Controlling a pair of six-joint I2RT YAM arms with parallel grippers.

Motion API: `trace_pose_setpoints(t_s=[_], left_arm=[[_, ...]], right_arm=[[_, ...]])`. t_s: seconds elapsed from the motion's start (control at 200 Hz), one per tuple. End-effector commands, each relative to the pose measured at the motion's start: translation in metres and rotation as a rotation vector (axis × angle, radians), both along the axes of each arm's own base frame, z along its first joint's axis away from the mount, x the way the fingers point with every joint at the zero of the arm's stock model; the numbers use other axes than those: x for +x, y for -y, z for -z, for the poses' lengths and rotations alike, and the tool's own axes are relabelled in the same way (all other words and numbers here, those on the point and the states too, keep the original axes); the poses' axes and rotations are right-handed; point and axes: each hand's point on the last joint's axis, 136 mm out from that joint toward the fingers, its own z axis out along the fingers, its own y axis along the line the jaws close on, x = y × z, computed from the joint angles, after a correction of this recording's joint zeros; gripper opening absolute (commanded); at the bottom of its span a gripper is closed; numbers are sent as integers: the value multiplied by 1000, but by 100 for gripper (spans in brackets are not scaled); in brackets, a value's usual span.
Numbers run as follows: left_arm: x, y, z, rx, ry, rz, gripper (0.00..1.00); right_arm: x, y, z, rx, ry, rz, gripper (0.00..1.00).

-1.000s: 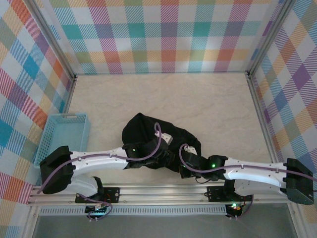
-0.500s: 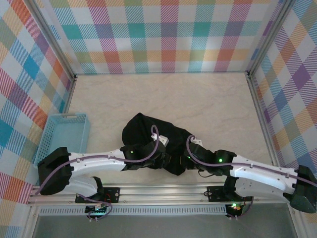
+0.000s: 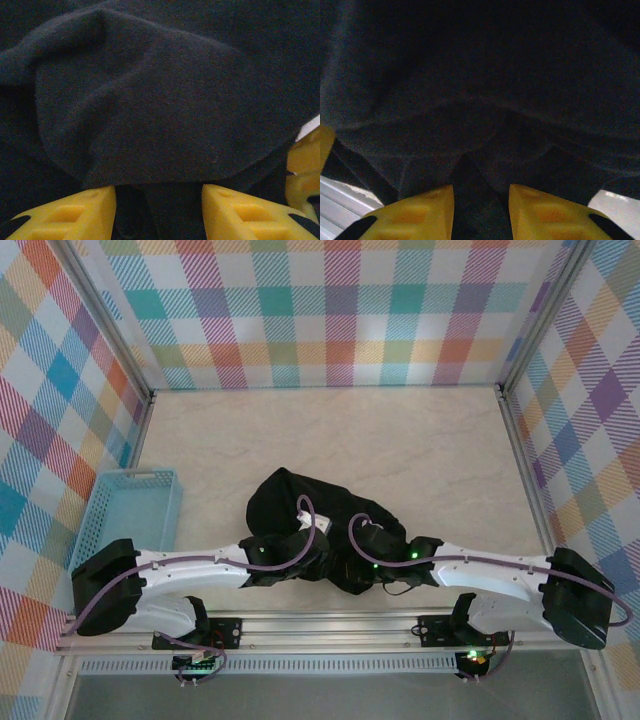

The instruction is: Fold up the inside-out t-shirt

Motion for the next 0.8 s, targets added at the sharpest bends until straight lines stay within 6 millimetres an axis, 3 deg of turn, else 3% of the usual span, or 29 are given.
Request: trace_pose_setpoints(t_s=[0.0,0.215,0.42,0.67,0.795], left_arm=[[7,-11,-1,-1,22,-58,48],[10,-16,5,7,16,-83,48],[11,-18,6,11,16,-93,48],[27,-44,13,64,18,-227,50],[41,-56,18,39,-18,-323,54]], right_arm=[[-12,-6,10,19,-51,-56,37],[-21,-10,21,-16,-84,-93,37],[-18,-8,26,-66,-85,-85,36],[-19,-7,7,-57,-6,-120,7],[-18,6,-12,-36,81,-121,0]])
